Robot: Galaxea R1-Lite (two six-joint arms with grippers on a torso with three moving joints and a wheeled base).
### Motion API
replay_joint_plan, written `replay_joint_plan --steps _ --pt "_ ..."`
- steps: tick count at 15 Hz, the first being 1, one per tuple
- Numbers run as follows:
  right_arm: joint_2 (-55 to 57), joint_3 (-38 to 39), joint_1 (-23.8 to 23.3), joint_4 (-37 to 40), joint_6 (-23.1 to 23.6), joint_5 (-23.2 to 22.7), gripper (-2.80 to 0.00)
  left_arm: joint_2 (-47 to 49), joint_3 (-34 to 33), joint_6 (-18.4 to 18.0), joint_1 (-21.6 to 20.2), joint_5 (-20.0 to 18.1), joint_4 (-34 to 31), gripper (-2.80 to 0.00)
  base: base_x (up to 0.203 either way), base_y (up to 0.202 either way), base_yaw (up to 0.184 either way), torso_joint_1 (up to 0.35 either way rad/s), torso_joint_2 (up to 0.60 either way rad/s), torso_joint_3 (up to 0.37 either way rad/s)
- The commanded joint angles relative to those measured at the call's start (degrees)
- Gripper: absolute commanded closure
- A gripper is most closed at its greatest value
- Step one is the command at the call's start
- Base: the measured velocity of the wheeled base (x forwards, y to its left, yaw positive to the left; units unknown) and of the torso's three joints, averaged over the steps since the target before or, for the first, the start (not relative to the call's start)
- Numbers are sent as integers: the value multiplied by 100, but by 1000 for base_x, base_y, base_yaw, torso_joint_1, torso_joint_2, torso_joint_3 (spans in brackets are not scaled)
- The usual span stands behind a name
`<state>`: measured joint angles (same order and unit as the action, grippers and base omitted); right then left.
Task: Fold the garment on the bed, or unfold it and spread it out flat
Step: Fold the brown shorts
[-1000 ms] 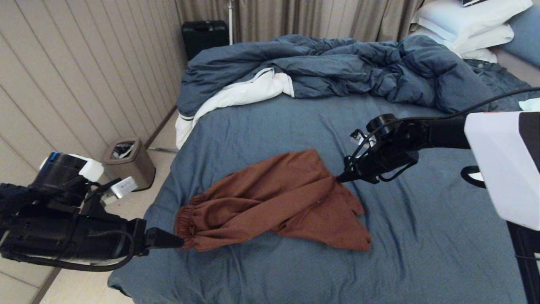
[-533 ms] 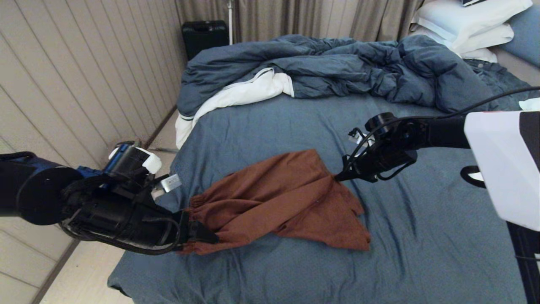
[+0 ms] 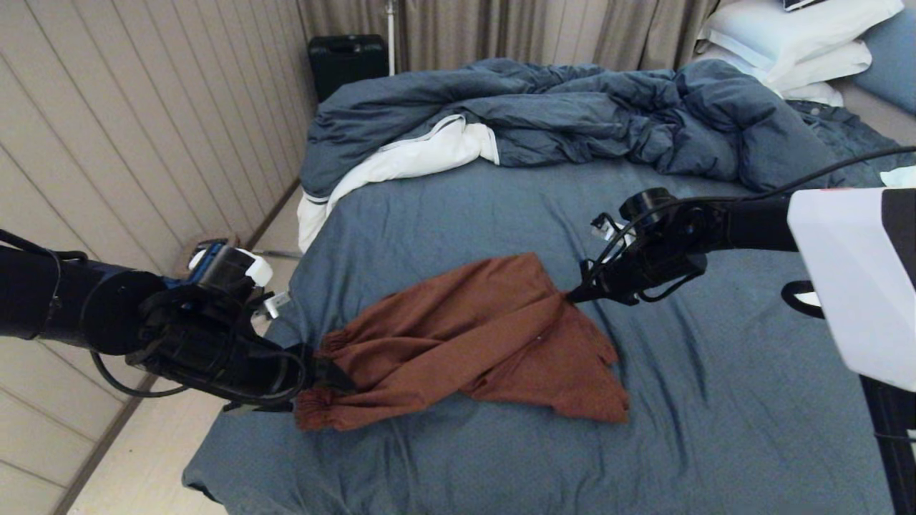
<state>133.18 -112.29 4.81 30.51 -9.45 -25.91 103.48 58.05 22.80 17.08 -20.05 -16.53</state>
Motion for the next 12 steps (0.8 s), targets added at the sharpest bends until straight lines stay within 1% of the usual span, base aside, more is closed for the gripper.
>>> replay_joint_plan --steps 1,4,6,9,12 --pt "-3 5 -19 -10 -4 -20 0 252 49 128 -64 -4 25 -280 0 0 0 0 0 0" --pt "6 -1 -6 -48 4 -37 0 559 366 203 -172 -7 43 -280 0 0 0 0 0 0" --pt "-12 5 2 -63 4 -65 0 737 481 226 -168 -26 28 -280 0 0 0 0 0 0" --pt "-20 5 20 -116 4 -125 0 1016 602 339 -11 -25 44 -280 0 0 0 0 0 0" --pt "6 -4 29 -159 4 -206 0 1133 602 339 211 1 36 -280 0 0 0 0 0 0"
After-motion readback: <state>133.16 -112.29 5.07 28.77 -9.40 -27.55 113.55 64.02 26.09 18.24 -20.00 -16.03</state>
